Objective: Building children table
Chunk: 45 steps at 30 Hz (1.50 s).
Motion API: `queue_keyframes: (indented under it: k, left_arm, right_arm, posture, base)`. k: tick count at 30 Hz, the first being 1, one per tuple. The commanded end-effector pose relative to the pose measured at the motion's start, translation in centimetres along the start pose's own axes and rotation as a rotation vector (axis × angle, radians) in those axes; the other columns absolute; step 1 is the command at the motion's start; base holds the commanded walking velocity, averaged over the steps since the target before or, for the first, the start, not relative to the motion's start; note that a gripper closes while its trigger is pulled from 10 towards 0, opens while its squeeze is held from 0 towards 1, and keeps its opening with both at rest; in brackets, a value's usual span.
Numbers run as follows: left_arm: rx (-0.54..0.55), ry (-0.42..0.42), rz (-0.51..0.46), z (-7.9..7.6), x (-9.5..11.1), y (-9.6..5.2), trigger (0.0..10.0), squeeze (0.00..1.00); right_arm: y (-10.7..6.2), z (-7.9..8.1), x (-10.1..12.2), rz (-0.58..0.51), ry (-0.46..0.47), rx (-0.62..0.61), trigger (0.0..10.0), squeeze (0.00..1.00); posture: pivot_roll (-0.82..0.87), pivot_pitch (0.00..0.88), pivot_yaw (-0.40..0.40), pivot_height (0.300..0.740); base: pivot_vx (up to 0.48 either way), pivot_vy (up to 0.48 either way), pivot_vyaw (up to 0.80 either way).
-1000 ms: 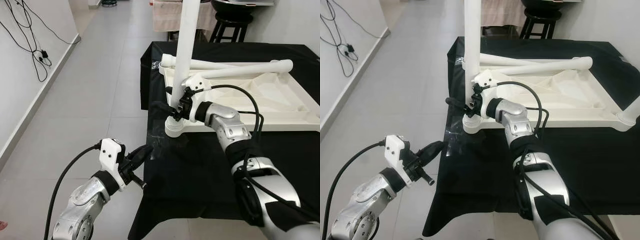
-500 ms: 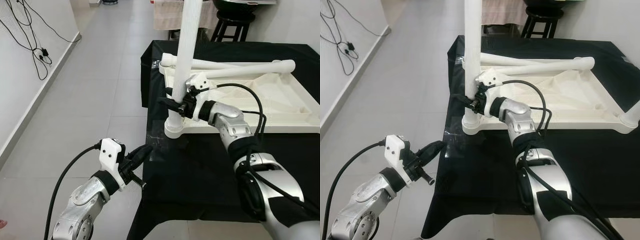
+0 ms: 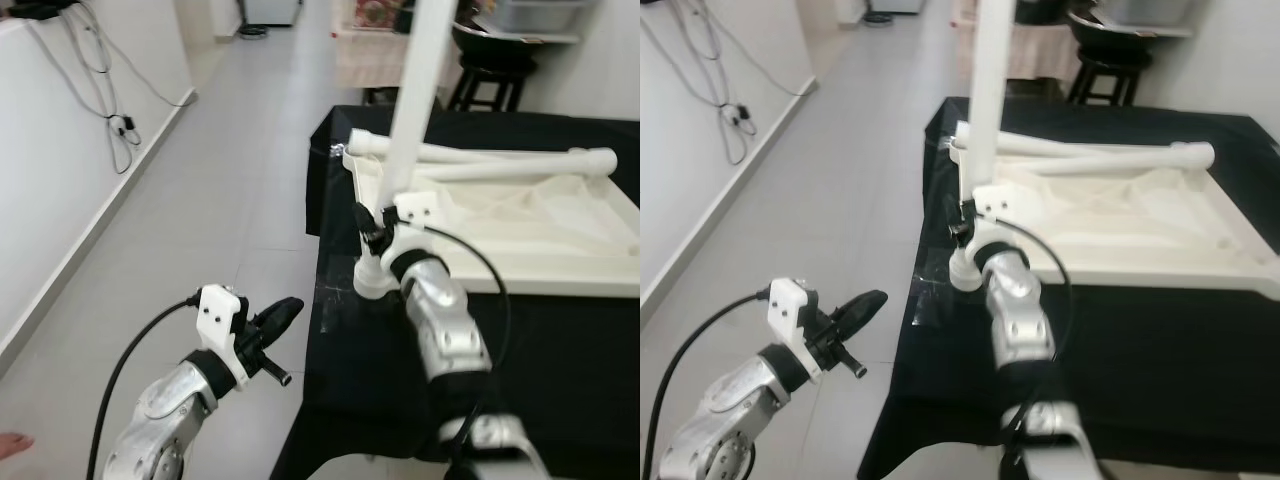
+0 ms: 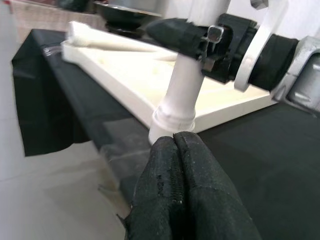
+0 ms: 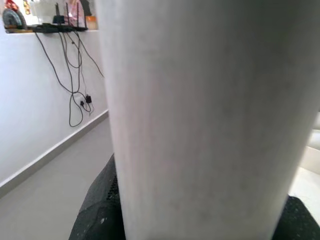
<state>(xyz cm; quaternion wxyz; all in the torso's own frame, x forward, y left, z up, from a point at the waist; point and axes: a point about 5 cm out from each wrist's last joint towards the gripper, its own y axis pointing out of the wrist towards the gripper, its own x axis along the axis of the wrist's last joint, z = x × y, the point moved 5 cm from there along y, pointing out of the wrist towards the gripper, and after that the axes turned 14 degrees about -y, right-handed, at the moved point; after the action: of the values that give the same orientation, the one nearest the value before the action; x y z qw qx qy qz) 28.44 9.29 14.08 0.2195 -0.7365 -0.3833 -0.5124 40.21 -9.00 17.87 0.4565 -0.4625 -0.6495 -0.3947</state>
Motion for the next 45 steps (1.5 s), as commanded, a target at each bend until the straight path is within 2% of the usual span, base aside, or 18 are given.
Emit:
queue_keyframes:
  k: [1, 5, 6, 7, 9, 10, 12, 17, 18, 20, 22, 24, 27, 30, 31, 33, 34, 45]
  left_arm:
    - [0.000, -0.019, 0.027, 0.2, -0.7, 0.0, 10.0, 0.00]
    - [0.001, -0.019, 0.024, 0.1, -0.7, 0.1, 10.0, 0.00]
    - [0.010, -0.019, 0.017, 0.2, -0.6, 0.1, 10.0, 0.00]
    - [0.017, -0.019, 0.012, 0.2, -0.6, 0.1, 10.0, 0.00]
    - [0.020, -0.019, 0.010, 0.2, -0.6, 0.1, 10.0, 0.00]
    - [0.019, -0.021, 0.010, 0.2, -0.6, 0.1, 10.0, 0.00]
    - [0.013, -0.023, 0.013, 0.1, -0.6, 0.2, 10.0, 0.00]
    - [0.005, -0.029, 0.018, 0.0, -0.7, 0.3, 10.0, 0.00]
    - [0.005, -0.029, 0.017, 0.0, -0.7, 0.3, 10.0, 0.00]
    - [0.006, -0.028, 0.016, 0.0, -0.7, 0.3, 10.0, 0.00]
    - [0.007, -0.027, 0.016, 0.0, -0.8, 0.3, 10.0, 0.00]
    - [0.007, -0.027, 0.016, 0.0, -0.8, 0.3, 10.0, 0.00]
    - [0.009, -0.025, 0.017, 0.0, -0.8, 0.3, 10.0, 0.00]
    - [0.010, -0.025, 0.018, 0.0, -0.9, 0.3, 10.0, 0.00]
    - [0.010, -0.024, 0.019, -0.1, -0.9, 0.3, 10.0, 0.00]
    - [0.011, -0.023, 0.020, -0.1, -1.0, 0.3, 10.0, 0.00]
    - [0.011, -0.022, 0.020, -0.1, -1.0, 0.2, 10.0, 0.00]
    - [0.009, -0.026, 0.025, -0.2, -1.1, 0.1, 10.0, 0.00]
  right_arm:
    - [-0.2, 1.0, -2.8, 0.114, 0.008, 0.027, 0.0, 0.00]
    - [0.2, 1.5, -2.6, 0.119, 0.000, 0.027, 0.0, 0.00]
    - [0.3, 1.9, -2.6, 0.128, -0.005, 0.034, 3.8, 0.00]
    - [0.2, 2.2, -2.5, 0.142, 0.001, 0.043, 10.0, 0.00]
    - [0.2, 2.6, -2.2, 0.139, 0.021, 0.063, 10.0, 0.06]
    - [0.2, 2.6, -1.6, 0.127, 0.021, 0.080, 10.0, 0.94]
    - [0.5, 2.4, -0.8, 0.098, 0.031, 0.111, 10.0, 1.00]
    - [1.8, 1.5, 2.5, -0.055, 0.022, 0.294, 10.0, 1.00]
    - [2.0, 1.3, 3.2, -0.097, 0.008, 0.365, 10.0, 0.00]
    - [2.1, 1.1, 3.8, -0.124, -0.002, 0.412, 10.0, 0.00]
    - [2.0, 1.4, 4.2, -0.158, -0.051, 0.561, 10.0, 0.00]
    - [2.0, 1.4, 4.2, -0.158, -0.051, 0.561, 10.0, 0.00]
    - [1.8, 2.2, 4.0, -0.150, -0.107, 0.706, 10.0, 0.00]
    - [1.8, 2.4, 4.0, -0.142, -0.098, 0.737, 10.0, 0.00]
    - [1.8, 2.7, 3.7, -0.126, -0.082, 0.766, 1.7, 0.00]
    - [1.8, 2.8, 3.5, -0.117, -0.069, 0.789, 1.7, 0.00]
    - [1.8, 2.8, 3.3, -0.106, -0.055, 0.795, 0.0, 0.00]
    - [1.4, 1.0, 1.8, -0.095, -0.044, 0.767, 0.0, 0.00]
  posture:
    - [0.02, 0.096, -0.043, 0.740]
    - [0.02, 0.096, -0.044, 0.740]
    - [0.02, 0.096, -0.045, 0.740]
    - [0.02, 0.096, -0.045, 0.740]
    - [0.02, 0.096, -0.045, 0.740]
    - [0.02, 0.097, -0.046, 0.740]
    - [0.02, 0.096, -0.045, 0.740]
    - [0.02, 0.094, -0.049, 0.740]
    - [0.02, 0.094, -0.049, 0.740]
    - [0.02, 0.094, -0.049, 0.740]
    - [0.03, 0.087, -0.053, 0.740]
    - [0.03, 0.087, -0.053, 0.740]
    - [0.04, 0.084, -0.055, 0.740]
    - [0.04, 0.083, -0.056, 0.740]
    - [0.05, 0.082, -0.058, 0.740]
    - [0.05, 0.082, -0.059, 0.740]
    - [0.05, 0.082, -0.060, 0.740]
    - [0.04, 0.083, -0.057, 0.740]
  base:
    - [0.000, 0.000, 0.00]
    - [0.000, 0.000, 0.00]
    - [0.000, 0.000, 0.00]
    - [0.000, 0.000, 0.00]
    - [0.000, 0.000, 0.00]
    - [0.000, 0.000, 0.00]
    - [0.000, 0.000, 0.00]
    - [0.000, 0.000, 0.00]
    - [0.000, 0.000, 0.00]
    - [0.000, 0.000, 0.00]
    - [0.000, 0.000, 0.00]
    - [0.000, 0.000, 0.00]
    - [0.000, 0.000, 0.00]
    - [0.000, 0.000, 0.00]
    - [0.000, 0.000, 0.00]
    - [0.000, 0.000, 0.00]
    - [0.000, 0.000, 0.00]
    - [0.000, 0.000, 0.00]
